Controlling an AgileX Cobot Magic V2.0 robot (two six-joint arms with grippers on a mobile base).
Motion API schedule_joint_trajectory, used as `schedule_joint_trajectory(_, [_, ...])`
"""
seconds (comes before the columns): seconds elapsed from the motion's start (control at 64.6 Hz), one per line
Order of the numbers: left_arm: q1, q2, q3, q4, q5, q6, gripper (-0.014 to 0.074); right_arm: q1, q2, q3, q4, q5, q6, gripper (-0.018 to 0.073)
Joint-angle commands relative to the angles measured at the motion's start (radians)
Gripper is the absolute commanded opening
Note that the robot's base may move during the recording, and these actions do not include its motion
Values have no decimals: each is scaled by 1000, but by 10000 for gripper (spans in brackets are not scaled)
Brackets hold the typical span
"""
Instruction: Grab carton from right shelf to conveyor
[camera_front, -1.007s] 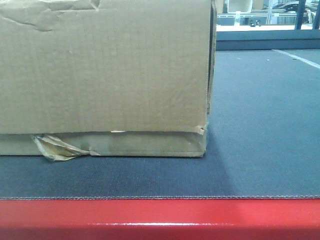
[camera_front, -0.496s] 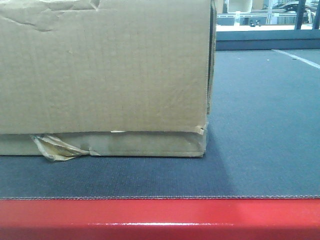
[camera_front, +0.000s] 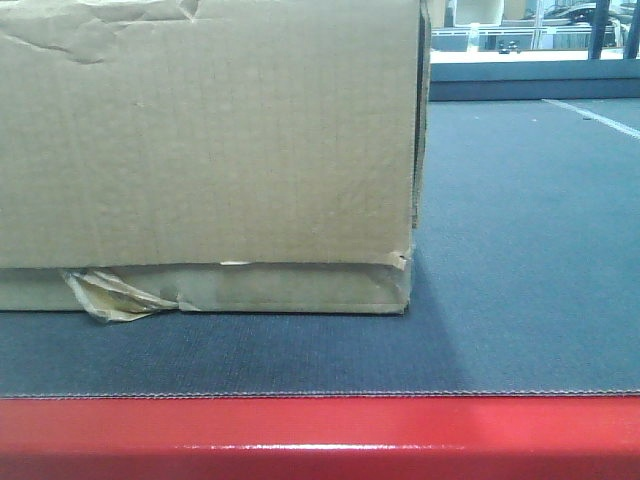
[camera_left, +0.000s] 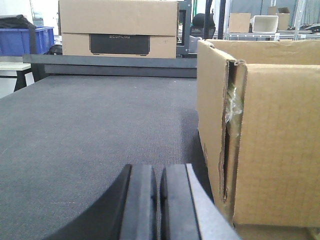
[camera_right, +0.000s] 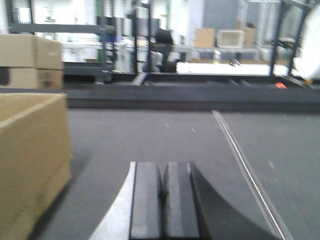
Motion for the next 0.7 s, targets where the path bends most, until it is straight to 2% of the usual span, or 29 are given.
schedule_joint_trajectory(0.0, [5, -5, -2, -6, -17, 2, 22, -40, -20, 63, 38, -48, -17, -70])
schedule_joint_trajectory(0.279, [5, -5, -2, -6, -17, 2, 22, -37, -216, 321, 38, -161, -17, -70])
schedule_joint_trajectory(0.325, [5, -5, -2, -6, -17, 2, 22, -30, -242, 321, 38, -163, -17, -70])
schedule_joint_trajectory(0.356, [5, -5, -2, -6, -17, 2, 22, -21, -242, 321, 34, -104, -17, -70])
schedule_joint_trajectory(0.681, [5, -5, -2, -6, -17, 2, 22, -5, -242, 321, 32, -99, -17, -70])
